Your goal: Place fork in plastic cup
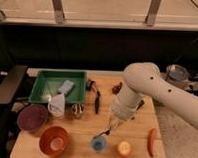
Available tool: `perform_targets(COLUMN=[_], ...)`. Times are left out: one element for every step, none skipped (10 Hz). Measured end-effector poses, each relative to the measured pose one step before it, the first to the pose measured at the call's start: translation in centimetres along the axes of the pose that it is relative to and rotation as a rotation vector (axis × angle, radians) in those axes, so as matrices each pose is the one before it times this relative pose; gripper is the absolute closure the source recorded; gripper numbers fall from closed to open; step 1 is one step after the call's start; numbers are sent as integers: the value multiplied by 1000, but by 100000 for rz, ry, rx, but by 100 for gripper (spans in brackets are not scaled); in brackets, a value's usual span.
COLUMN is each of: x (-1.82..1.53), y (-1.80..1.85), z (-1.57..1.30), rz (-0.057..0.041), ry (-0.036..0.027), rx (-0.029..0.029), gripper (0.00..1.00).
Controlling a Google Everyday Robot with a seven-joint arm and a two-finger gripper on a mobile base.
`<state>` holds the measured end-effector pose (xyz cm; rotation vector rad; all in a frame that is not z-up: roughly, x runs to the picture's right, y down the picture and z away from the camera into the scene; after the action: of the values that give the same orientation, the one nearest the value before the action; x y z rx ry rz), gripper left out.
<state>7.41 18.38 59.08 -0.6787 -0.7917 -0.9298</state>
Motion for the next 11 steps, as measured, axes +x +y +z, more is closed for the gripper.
perform_targets(x=[48,109,208,247,371,358,442,499,503,416,493], y=[401,554,397,330,54,53,54,181,177,112,141], z=[411,354,428,458,495,425,412,413,463,460,709], rz=[770,1163,917,723,338,191,303,582,631,421,284], ry=[-737,-703,-704,-755,-780,-880,-826,-929,-1133,-1104,-1666], rx=[170,317,914,463,598,118,241,352,472,354,218], gripper=[100,100,100,100,100,100,100,100,100,100,100])
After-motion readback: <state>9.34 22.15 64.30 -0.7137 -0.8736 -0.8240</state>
